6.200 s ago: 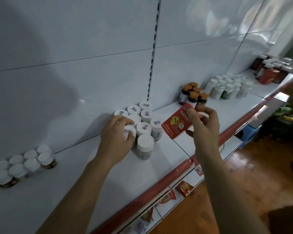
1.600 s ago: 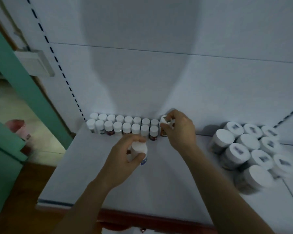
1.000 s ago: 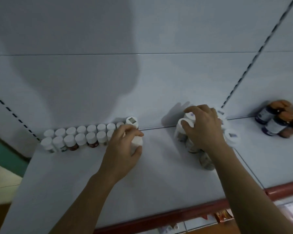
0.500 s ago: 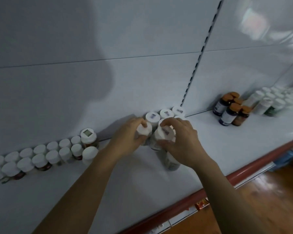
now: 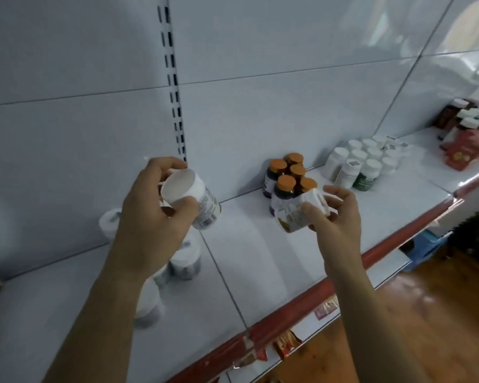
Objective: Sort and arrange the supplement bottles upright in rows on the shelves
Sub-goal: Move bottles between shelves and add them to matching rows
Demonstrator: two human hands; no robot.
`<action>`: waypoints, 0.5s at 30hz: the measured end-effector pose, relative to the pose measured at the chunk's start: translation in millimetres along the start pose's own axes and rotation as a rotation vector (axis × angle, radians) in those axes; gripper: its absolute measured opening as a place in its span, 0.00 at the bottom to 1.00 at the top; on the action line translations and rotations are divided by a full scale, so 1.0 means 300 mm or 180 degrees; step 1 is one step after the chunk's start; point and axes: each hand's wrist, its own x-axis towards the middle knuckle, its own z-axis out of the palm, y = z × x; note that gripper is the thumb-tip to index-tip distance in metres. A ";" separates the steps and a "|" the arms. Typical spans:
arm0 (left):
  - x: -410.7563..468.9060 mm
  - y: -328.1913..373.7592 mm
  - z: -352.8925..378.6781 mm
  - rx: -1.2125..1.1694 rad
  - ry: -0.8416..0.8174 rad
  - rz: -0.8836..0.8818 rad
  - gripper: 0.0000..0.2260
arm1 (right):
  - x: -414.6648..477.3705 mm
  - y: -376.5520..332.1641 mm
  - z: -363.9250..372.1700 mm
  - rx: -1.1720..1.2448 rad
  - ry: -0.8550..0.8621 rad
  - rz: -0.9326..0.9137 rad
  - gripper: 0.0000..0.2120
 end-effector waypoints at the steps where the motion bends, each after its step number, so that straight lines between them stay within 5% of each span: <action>1: 0.011 0.020 0.093 0.0065 -0.0049 -0.0049 0.17 | 0.058 0.012 -0.072 -0.0100 -0.0036 -0.0008 0.19; 8: 0.083 0.138 0.681 0.0501 -0.0890 0.0077 0.20 | 0.437 0.079 -0.501 -0.0930 -0.0112 -0.0048 0.22; 15: 0.180 0.134 1.130 0.1446 -0.1982 0.0194 0.23 | 0.678 0.153 -0.680 -0.1795 -0.0163 -0.0218 0.21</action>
